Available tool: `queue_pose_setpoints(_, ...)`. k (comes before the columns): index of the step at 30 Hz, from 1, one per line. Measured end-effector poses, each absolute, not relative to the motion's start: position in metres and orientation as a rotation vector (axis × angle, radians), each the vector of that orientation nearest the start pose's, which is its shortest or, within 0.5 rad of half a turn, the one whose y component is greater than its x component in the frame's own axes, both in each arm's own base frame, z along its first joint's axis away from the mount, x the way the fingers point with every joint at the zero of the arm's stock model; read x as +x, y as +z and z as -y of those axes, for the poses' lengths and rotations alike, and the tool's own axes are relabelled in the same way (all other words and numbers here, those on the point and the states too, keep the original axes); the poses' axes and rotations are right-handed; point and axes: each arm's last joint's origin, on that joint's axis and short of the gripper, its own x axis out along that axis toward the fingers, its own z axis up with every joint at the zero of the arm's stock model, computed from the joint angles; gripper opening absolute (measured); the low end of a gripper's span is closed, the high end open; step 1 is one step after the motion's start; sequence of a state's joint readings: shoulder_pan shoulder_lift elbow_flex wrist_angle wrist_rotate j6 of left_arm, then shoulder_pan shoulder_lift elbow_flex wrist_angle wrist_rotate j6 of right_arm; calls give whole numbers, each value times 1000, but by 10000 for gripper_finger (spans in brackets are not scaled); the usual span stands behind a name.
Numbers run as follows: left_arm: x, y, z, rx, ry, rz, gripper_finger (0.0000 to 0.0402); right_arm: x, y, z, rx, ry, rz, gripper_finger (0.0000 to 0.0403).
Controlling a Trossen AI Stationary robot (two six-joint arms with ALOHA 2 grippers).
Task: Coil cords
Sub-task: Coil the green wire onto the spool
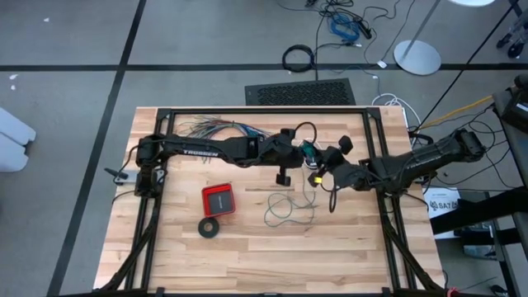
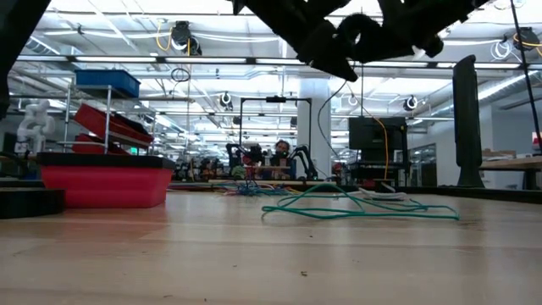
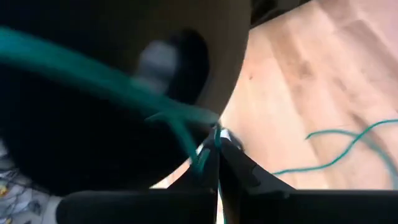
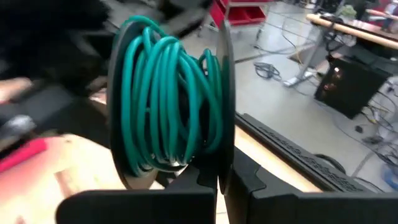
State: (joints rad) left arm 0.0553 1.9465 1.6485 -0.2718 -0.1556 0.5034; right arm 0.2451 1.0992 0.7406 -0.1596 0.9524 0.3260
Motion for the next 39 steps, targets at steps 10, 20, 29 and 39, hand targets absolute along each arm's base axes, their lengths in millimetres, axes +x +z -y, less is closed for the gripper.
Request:
queue_pose_setpoints(10, 452, 289, -5, 550, 87, -550, 1, 224, 268, -31, 4, -756, -306, 0)
queue_pose_setpoints(20, 431, 321, 3, 577, 142, -541, 1, 223, 268, -33, 2, -748, -305, 0)
queue_pose_setpoints(29, 433, 319, 3, 593, 116, -541, 1, 225, 272, -34, 11, -740, -268, 0)
queue_pose_setpoints(39, 435, 322, 16, 599, 111, -491, 1, 230, 272, -35, -2, -736, -254, 0)
